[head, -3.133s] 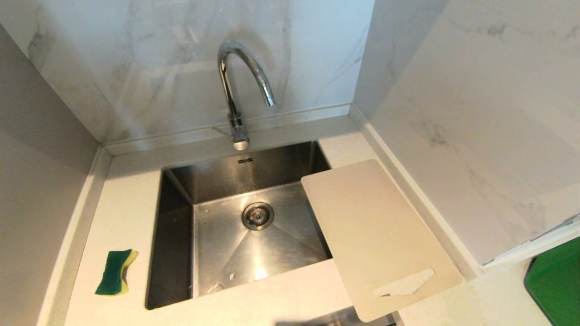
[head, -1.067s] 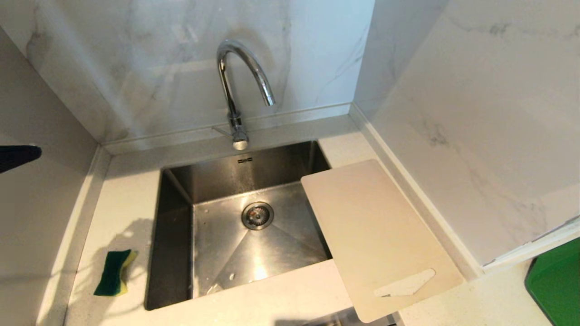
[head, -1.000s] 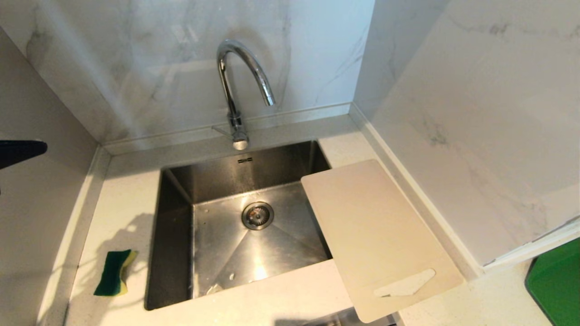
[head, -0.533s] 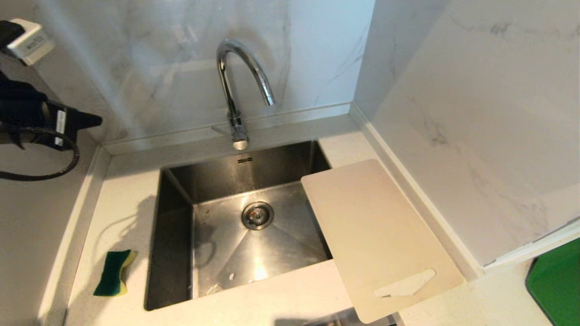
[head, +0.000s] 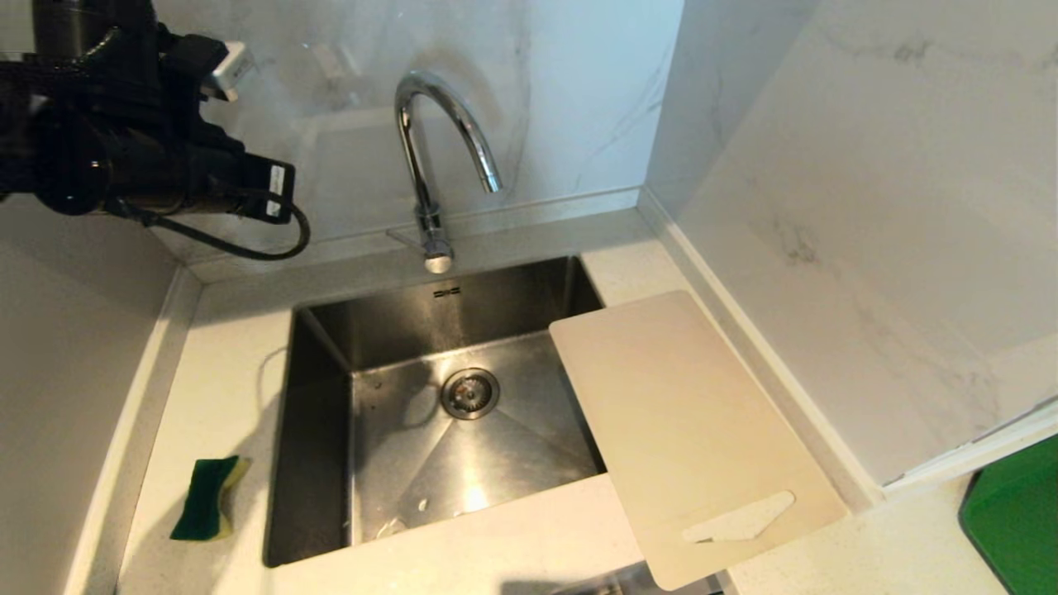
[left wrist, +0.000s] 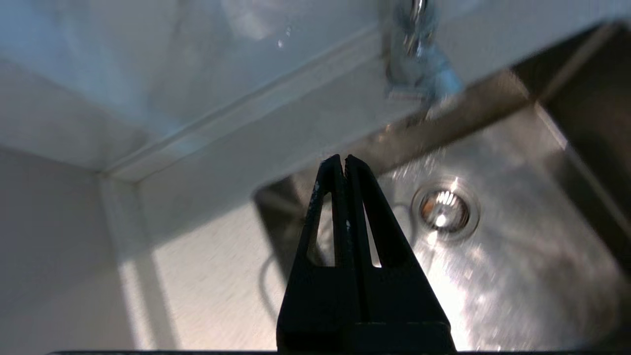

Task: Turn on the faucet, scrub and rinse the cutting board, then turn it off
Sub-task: Turn on the tap

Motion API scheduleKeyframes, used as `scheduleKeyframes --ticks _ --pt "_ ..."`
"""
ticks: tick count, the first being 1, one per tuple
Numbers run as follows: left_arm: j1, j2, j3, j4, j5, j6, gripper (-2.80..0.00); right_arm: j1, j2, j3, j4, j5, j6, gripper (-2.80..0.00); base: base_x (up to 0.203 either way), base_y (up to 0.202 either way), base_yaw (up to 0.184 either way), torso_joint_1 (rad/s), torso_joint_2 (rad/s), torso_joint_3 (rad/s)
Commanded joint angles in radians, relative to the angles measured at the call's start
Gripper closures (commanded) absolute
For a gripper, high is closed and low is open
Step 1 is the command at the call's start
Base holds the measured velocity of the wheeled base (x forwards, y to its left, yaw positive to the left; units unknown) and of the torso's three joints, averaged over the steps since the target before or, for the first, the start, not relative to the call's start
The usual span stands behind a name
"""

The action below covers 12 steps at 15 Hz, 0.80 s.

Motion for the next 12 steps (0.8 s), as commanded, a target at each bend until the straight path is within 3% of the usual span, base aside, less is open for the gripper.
scheduleKeyframes --ticks 1,3,7,12 --pt "-0.018 0.139 -0.119 -0.002 0.020 -0.019 0.00 -0.001 0.000 0.000 0.000 0.000 0.000 0.00 0.000 0.000 0.000 0.000 0.00 0.000" --pt "-0.027 0.217 -0.211 -0.007 0.055 -0.040 0.00 -0.001 0.000 0.000 0.000 0.000 0.000 0.00 0.000 0.000 0.000 0.000 0.00 0.000" --pt "-0.052 0.312 -0.224 -0.108 0.081 -0.069 0.00 -0.001 0.000 0.000 0.000 0.000 0.000 0.00 0.000 0.000 0.000 0.000 0.00 0.000" --pt "-0.053 0.409 -0.230 -0.312 0.081 -0.091 0.00 -0.001 0.000 0.000 0.000 0.000 0.000 0.00 0.000 0.000 0.000 0.000 0.00 0.000"
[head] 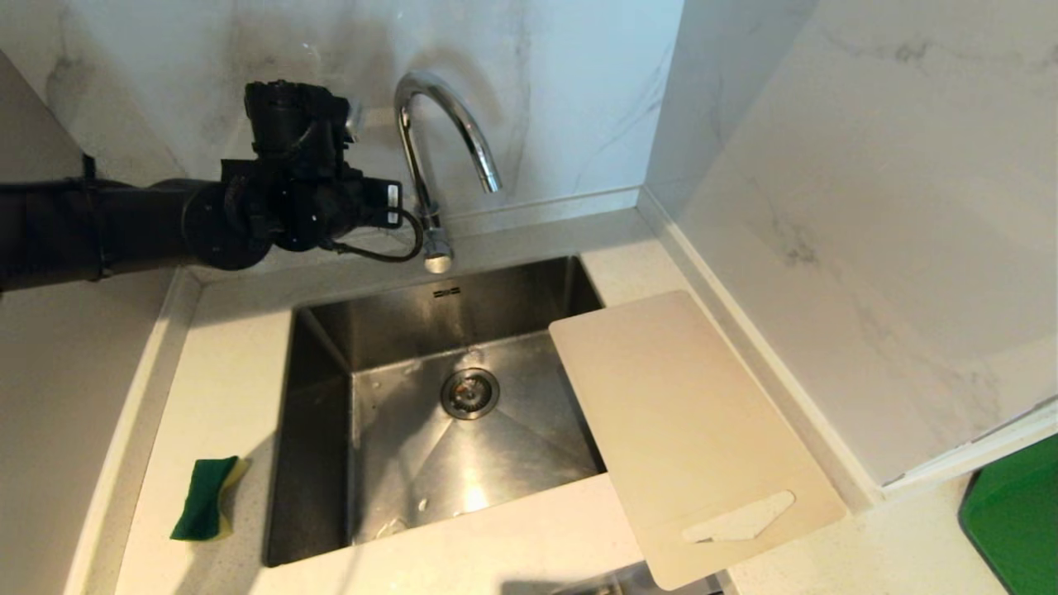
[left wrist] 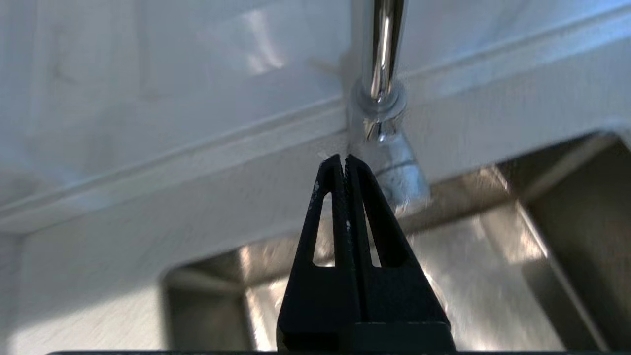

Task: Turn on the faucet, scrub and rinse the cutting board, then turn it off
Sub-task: Turn on the tap

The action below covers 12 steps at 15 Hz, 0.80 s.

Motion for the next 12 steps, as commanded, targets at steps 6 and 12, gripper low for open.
scheduleKeyframes --ticks 6,12 --pt "0.027 0.140 -0.006 -0.185 -0.010 -0.010 0.00 0.000 0.000 0.000 -0.001 0.000 0.000 0.00 0.000 0.000 0.000 0.000 0.00 0.000" --pt "0.034 0.177 -0.010 -0.200 -0.061 -0.025 0.00 0.001 0.000 0.000 -0.001 0.000 0.000 0.00 0.000 0.000 0.000 0.000 0.00 0.000"
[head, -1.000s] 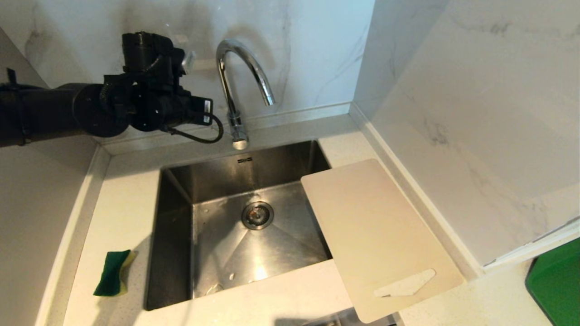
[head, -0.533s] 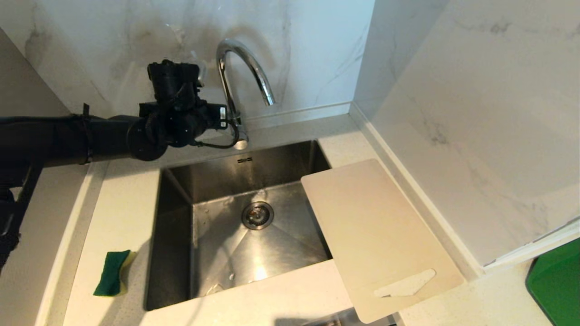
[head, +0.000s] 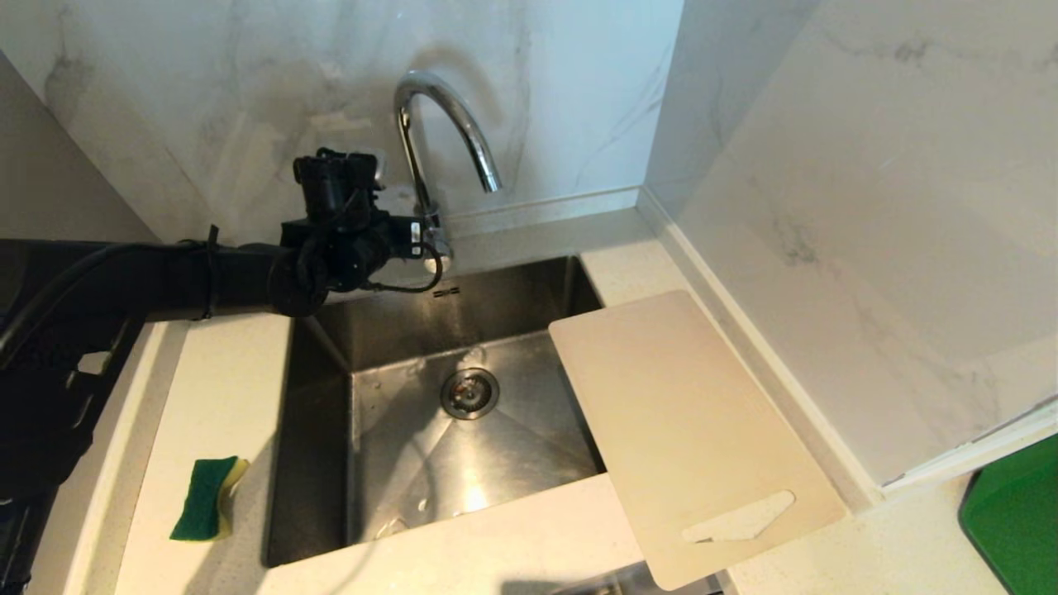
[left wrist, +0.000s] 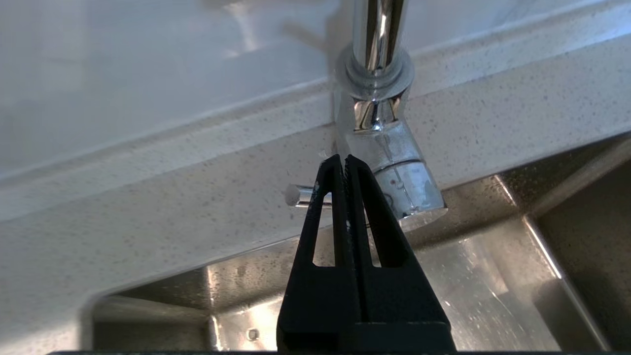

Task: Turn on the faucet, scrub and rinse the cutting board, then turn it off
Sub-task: Turn on the tap

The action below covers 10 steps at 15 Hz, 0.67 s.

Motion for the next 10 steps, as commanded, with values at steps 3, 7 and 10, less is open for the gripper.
scheduleKeyframes --ticks 3,7,10 --pt "-0.001 0.026 -0.005 -0.012 -0.012 -0.004 0.00 0.000 0.000 0.000 -0.001 0.000 0.000 0.00 0.000 0.000 0.000 0.000 0.00 0.000" --pt "-0.001 0.027 -0.005 -0.013 -0.029 -0.004 0.00 -0.001 0.000 0.000 -0.001 0.000 0.000 0.00 0.000 0.000 0.000 0.000 0.00 0.000" --pt "0.000 0.030 -0.005 -0.013 -0.032 -0.004 0.00 0.001 0.000 0.000 -0.001 0.000 0.000 0.00 0.000 0.000 0.000 0.000 0.00 0.000"
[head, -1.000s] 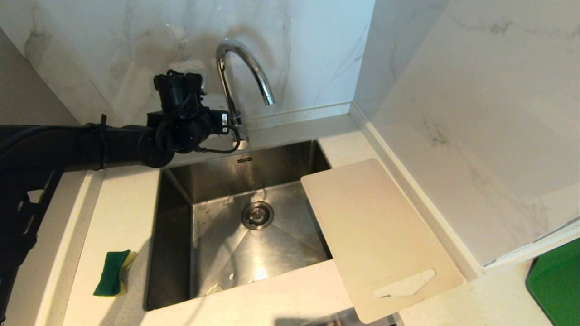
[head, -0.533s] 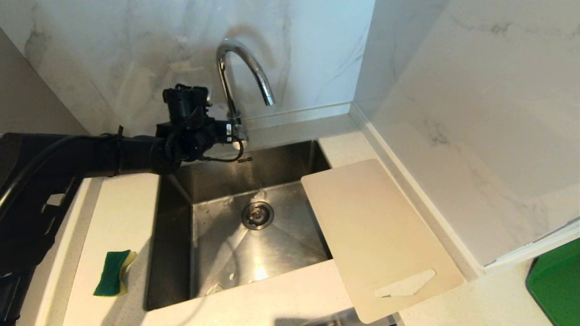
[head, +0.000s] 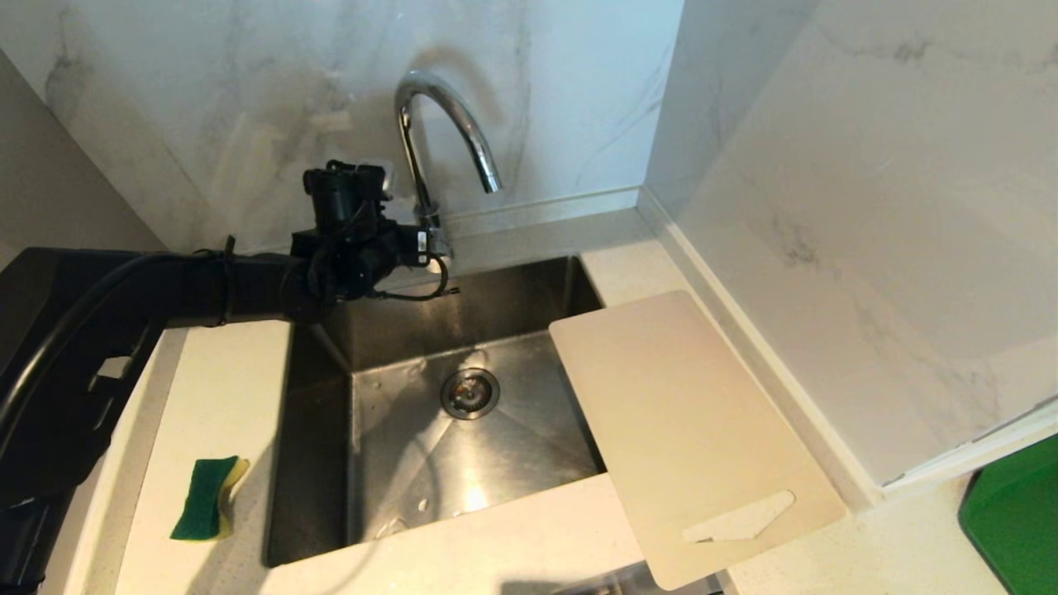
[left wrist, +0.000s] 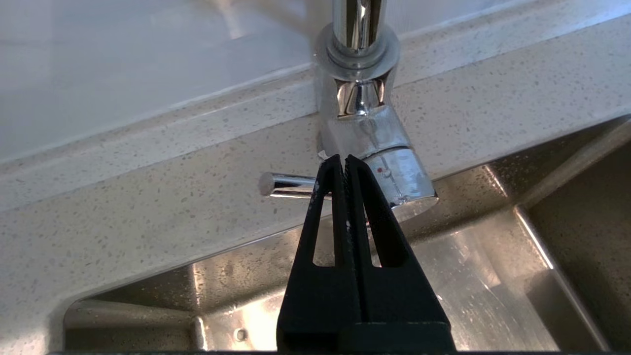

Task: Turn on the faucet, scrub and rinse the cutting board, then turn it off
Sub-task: Turn on the tap

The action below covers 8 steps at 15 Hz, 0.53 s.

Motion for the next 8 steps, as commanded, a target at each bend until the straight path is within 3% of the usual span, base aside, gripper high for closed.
scheduleKeyframes --ticks 1,5,8 --pt "0.000 0.000 0.000 -0.002 0.001 0.000 0.00 0.000 0.000 0.000 0.000 0.000 0.000 0.00 0.000 0.000 0.000 0.000 0.00 0.000" --pt "-0.004 0.011 -0.006 -0.006 0.001 0.025 0.00 0.001 0.000 0.000 0.000 0.000 0.000 0.00 0.000 0.000 0.000 0.000 0.00 0.000" --pt "-0.011 0.019 -0.006 -0.113 0.023 0.163 0.00 0.001 0.000 0.000 0.000 0.000 0.000 0.00 0.000 0.000 0.000 0.000 0.00 0.000"
